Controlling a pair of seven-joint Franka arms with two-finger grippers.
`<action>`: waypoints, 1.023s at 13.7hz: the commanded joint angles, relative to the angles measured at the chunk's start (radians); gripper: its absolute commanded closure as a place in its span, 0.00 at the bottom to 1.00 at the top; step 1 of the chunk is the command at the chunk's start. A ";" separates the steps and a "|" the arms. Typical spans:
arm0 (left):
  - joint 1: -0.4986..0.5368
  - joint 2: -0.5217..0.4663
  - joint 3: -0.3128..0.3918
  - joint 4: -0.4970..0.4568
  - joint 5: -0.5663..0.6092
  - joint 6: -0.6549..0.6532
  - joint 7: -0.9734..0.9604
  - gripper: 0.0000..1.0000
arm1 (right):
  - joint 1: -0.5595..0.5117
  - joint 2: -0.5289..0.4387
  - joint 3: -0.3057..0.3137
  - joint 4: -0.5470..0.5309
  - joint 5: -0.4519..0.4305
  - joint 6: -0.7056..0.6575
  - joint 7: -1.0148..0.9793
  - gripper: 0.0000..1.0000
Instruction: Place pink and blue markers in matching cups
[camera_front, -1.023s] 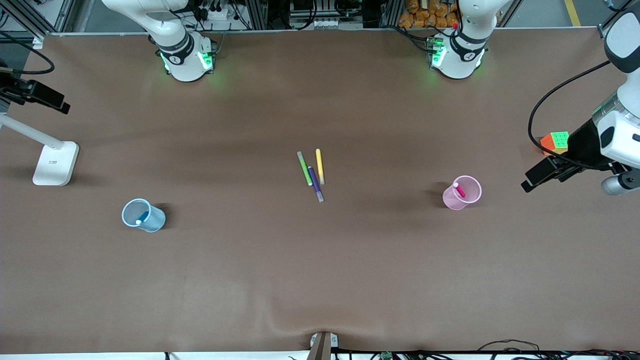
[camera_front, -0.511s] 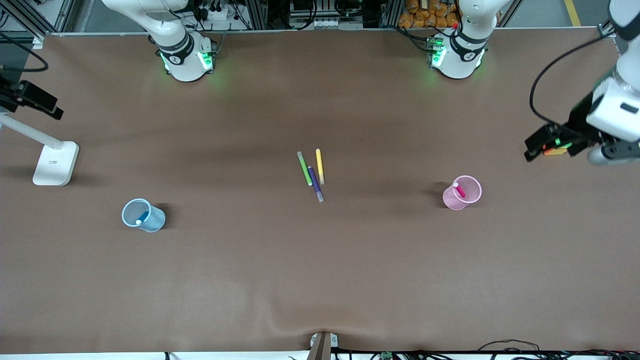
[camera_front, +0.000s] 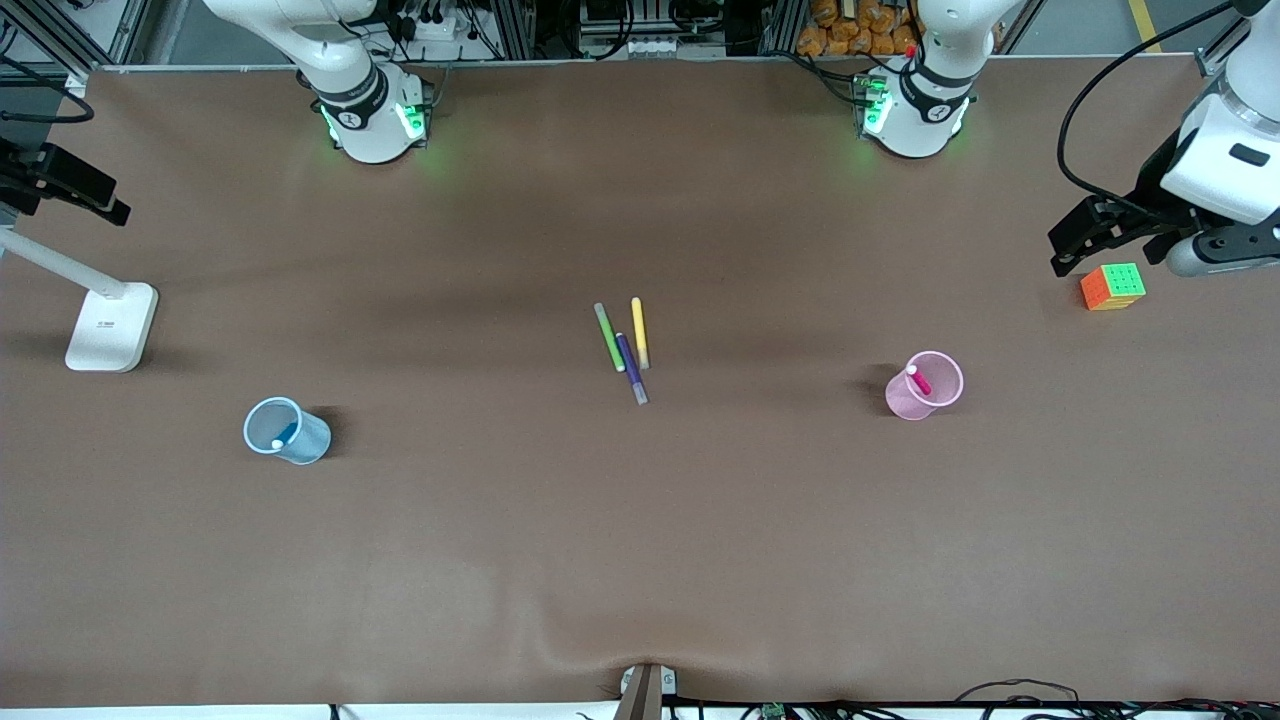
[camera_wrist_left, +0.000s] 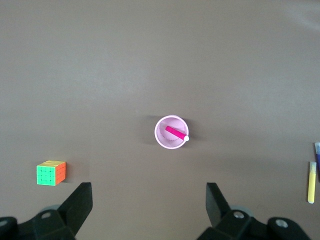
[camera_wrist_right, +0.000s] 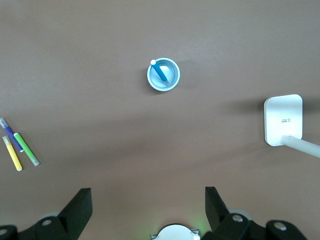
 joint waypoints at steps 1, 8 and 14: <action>0.009 -0.005 0.002 0.038 0.002 -0.013 0.017 0.00 | -0.024 0.015 0.011 0.027 0.020 -0.002 -0.021 0.00; -0.262 0.011 0.258 0.058 -0.003 -0.021 0.014 0.00 | -0.024 0.021 0.010 0.027 0.005 0.028 -0.009 0.00; -0.629 0.009 0.626 0.058 -0.003 -0.041 0.011 0.00 | -0.027 0.021 -0.001 0.023 0.021 0.031 -0.018 0.00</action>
